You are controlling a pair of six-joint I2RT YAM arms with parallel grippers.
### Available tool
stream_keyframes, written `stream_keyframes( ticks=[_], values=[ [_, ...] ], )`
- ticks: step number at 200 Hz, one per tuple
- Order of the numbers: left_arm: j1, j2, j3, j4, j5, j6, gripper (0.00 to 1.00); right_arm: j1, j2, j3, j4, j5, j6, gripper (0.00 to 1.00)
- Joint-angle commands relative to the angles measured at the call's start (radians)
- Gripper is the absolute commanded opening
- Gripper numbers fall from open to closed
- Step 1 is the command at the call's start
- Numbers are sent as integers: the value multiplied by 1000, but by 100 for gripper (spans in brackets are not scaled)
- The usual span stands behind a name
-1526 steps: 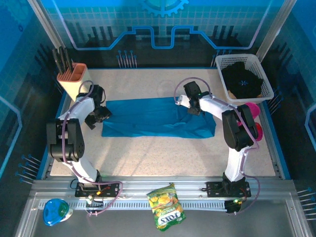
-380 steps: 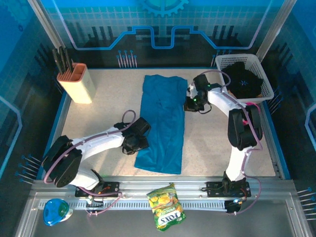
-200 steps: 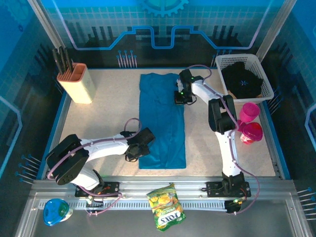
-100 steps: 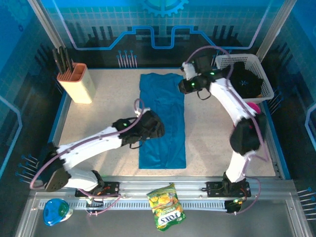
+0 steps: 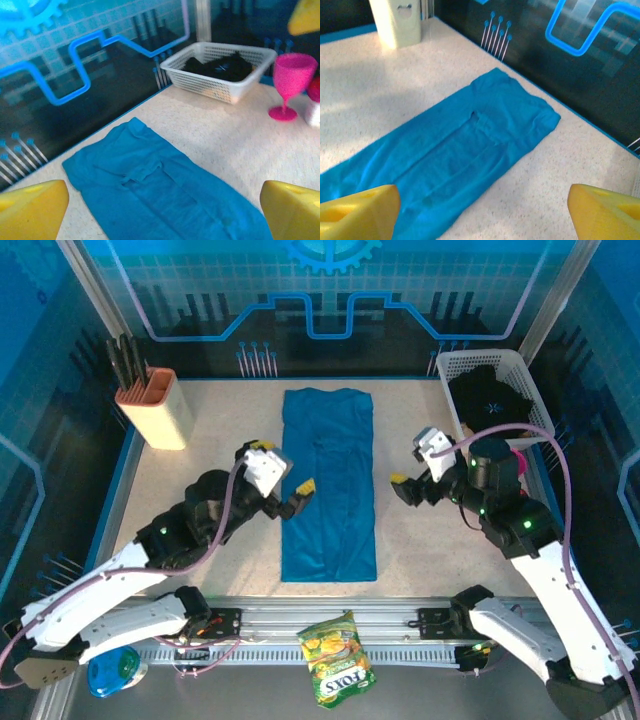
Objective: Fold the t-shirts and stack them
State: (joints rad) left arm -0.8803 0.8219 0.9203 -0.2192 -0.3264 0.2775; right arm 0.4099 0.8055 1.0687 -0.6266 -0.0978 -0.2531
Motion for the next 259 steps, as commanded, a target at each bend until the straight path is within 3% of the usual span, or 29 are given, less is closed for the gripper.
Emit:
stream_keyframes(
  ticks=[1, 25, 49, 96, 125, 166, 210, 259],
  values=[
    [0, -63, -45, -117, 235, 365, 99, 41, -58, 0, -130, -68, -119, 86],
    [-9, -71, -44, -341, 255, 462, 99, 140, -89, -31, -273, -80, -289, 83],
    [-34, -48, -42, -488, 244, 502, 99, 279, -64, -86, -335, 17, -356, 83],
    [-122, 38, -106, -542, 235, 542, 97, 496, 105, -219, -302, 169, -321, 86],
    [-194, 146, -161, -531, 231, 547, 92, 569, 203, -283, -180, 164, -295, 83],
    [-215, 255, -234, -462, 261, 578, 88, 588, 362, -323, -75, 130, -328, 73],
    [-214, 341, -290, -383, 292, 609, 82, 587, 536, -311, -59, 102, -340, 68],
    [-191, 448, -304, -299, 311, 629, 79, 587, 625, -308, -67, 100, -340, 62]
  ],
)
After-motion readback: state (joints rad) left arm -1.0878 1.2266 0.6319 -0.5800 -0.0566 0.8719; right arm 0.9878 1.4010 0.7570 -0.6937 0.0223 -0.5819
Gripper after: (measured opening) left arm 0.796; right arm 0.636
